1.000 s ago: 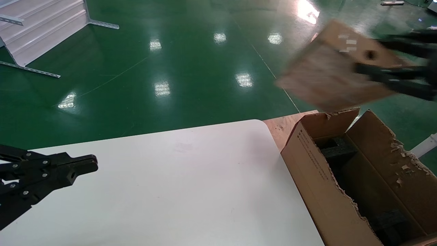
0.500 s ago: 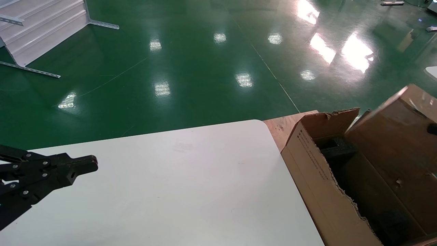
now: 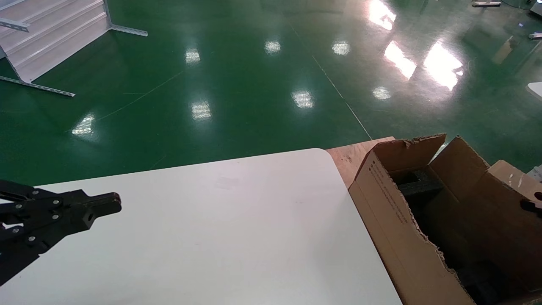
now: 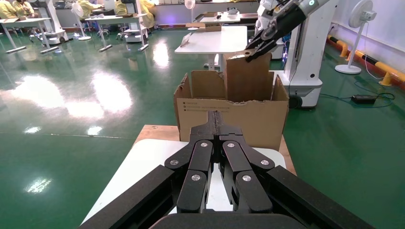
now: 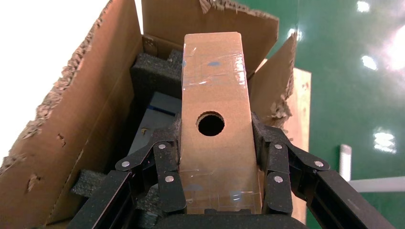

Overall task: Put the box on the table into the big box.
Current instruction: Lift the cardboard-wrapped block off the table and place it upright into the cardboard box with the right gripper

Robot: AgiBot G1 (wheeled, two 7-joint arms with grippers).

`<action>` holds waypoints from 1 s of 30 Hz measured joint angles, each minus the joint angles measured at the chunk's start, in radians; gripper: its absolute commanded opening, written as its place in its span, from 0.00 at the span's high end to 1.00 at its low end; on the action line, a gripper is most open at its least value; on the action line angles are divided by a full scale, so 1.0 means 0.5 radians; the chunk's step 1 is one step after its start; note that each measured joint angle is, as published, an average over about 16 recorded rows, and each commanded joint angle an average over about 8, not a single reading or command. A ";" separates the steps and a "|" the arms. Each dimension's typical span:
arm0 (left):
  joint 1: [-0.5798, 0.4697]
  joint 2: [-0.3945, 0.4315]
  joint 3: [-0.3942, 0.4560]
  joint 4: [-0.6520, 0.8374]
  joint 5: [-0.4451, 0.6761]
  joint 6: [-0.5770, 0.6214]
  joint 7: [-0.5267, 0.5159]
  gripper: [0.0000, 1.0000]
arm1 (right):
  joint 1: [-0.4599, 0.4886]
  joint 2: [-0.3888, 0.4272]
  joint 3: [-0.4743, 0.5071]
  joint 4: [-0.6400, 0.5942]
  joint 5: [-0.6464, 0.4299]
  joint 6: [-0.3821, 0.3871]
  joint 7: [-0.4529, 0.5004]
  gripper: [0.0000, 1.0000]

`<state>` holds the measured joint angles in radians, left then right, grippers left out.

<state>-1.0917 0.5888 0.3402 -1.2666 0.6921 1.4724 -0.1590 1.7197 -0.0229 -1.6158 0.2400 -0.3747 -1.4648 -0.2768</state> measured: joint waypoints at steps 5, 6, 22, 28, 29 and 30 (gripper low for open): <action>0.000 0.000 0.000 0.000 0.000 0.000 0.000 1.00 | -0.167 -0.078 -0.062 0.010 0.263 0.120 -0.004 1.00; 0.000 0.000 0.000 0.000 0.000 0.000 0.000 1.00 | -0.203 -0.094 -0.067 0.014 0.321 0.143 -0.010 1.00; 0.000 0.000 0.001 0.000 0.000 0.000 0.000 1.00 | -0.973 -0.220 -0.069 0.049 1.287 0.350 -0.101 1.00; 0.000 0.000 0.001 0.000 -0.001 0.000 0.000 1.00 | -1.312 -0.221 -0.067 0.057 1.665 0.366 -0.103 1.00; 0.000 0.000 0.001 0.000 -0.001 0.000 0.000 1.00 | -1.365 -0.222 -0.064 0.057 1.730 0.365 -0.109 1.00; 0.000 0.000 0.001 0.000 -0.001 0.000 0.000 1.00 | -1.415 -0.223 -0.060 0.056 1.795 0.362 -0.117 1.00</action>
<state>-1.0919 0.5886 0.3407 -1.2666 0.6918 1.4722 -0.1588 1.0122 -0.1344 -1.6458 0.2680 0.5228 -1.2837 -0.3354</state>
